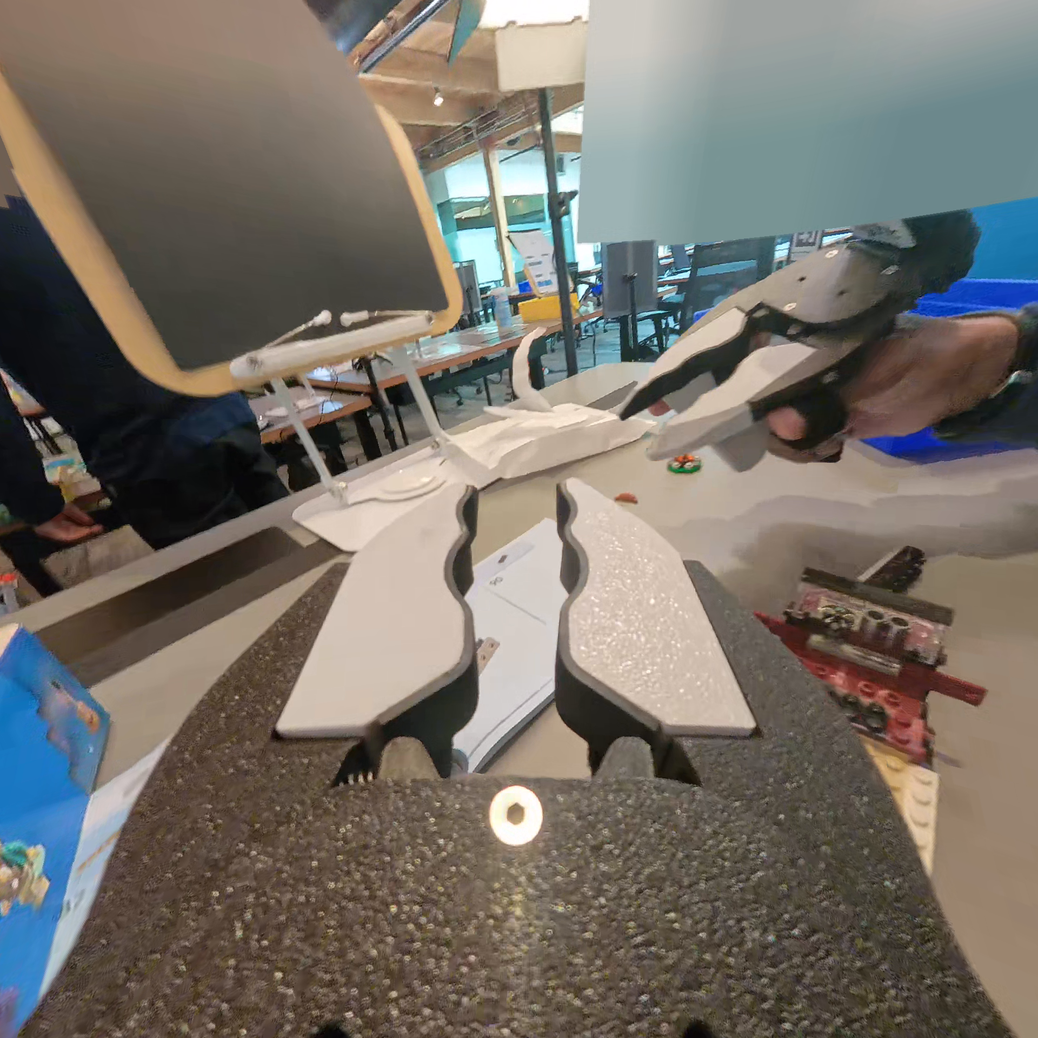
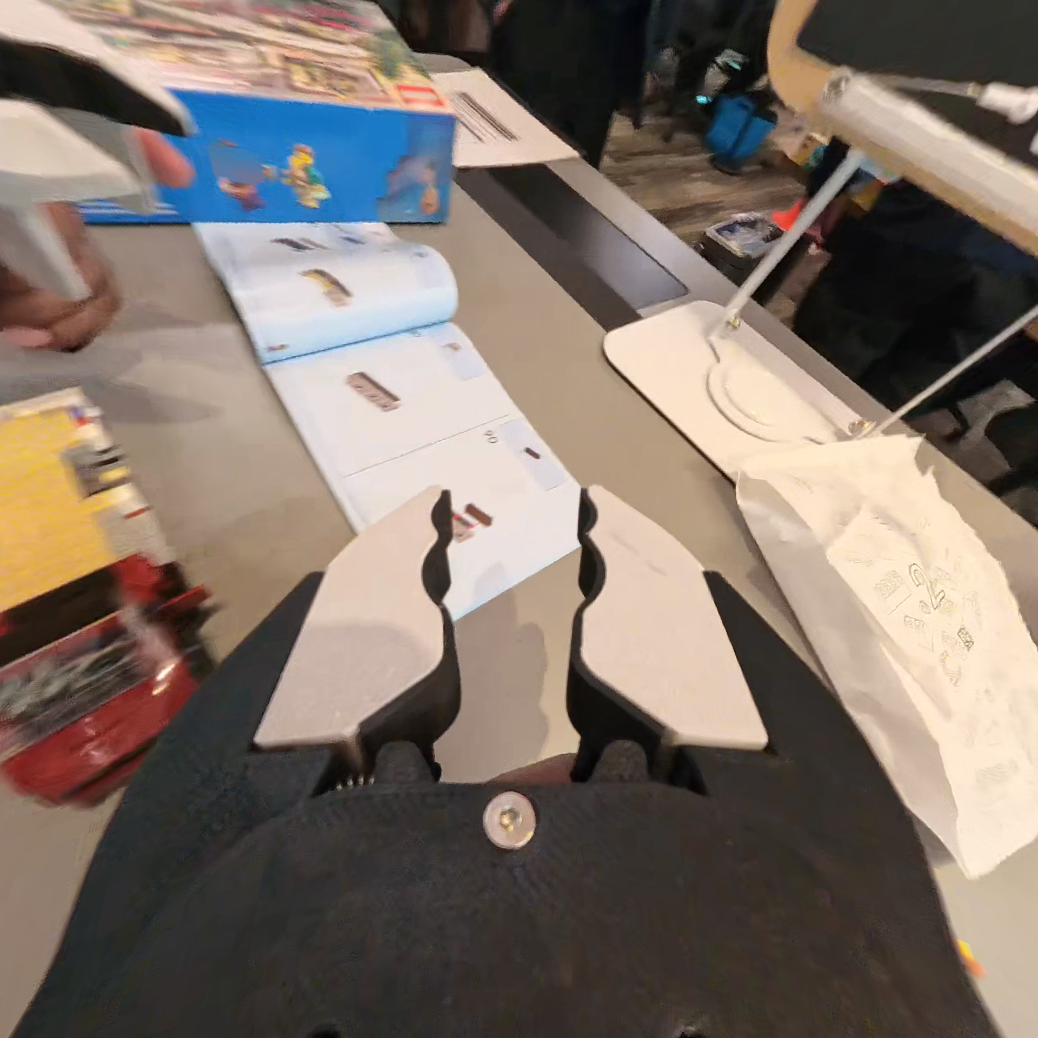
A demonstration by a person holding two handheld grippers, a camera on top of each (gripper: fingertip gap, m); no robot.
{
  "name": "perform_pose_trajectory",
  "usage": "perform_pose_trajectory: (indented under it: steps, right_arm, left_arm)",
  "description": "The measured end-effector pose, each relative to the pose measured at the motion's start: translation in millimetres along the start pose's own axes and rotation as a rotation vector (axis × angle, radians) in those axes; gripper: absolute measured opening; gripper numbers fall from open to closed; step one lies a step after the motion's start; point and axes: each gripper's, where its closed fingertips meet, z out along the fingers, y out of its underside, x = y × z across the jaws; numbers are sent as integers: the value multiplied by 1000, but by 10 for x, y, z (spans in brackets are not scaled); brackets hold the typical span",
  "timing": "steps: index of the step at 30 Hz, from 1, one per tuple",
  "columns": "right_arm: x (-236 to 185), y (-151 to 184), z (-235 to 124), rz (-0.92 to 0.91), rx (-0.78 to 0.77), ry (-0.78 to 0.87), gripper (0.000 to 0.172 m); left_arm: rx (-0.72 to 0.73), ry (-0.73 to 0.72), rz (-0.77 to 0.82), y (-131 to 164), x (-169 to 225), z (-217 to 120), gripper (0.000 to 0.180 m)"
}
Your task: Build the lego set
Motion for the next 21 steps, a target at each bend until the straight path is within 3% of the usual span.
perform_pose_trajectory:
  steps: [5, 10, 16, 21]
  right_arm:
    - [85, 309, 393, 136, -68, -22, 48]
    - [187, 288, 289, 182, 22, -1, 45]
    - [193, 334, 313, 247, -8, -54, 48]
    - [29, 392, 314, 133, -59, -103, 50]
  left_arm:
    - [-71, -31, -70, 226, -140, 30, 28]
    - [-81, -80, -85, 249, -259, 12, 29]
    - [-103, -88, -69, 280, -301, 6, 30]
    - [-128, -32, -28, 305, -197, 22, 30]
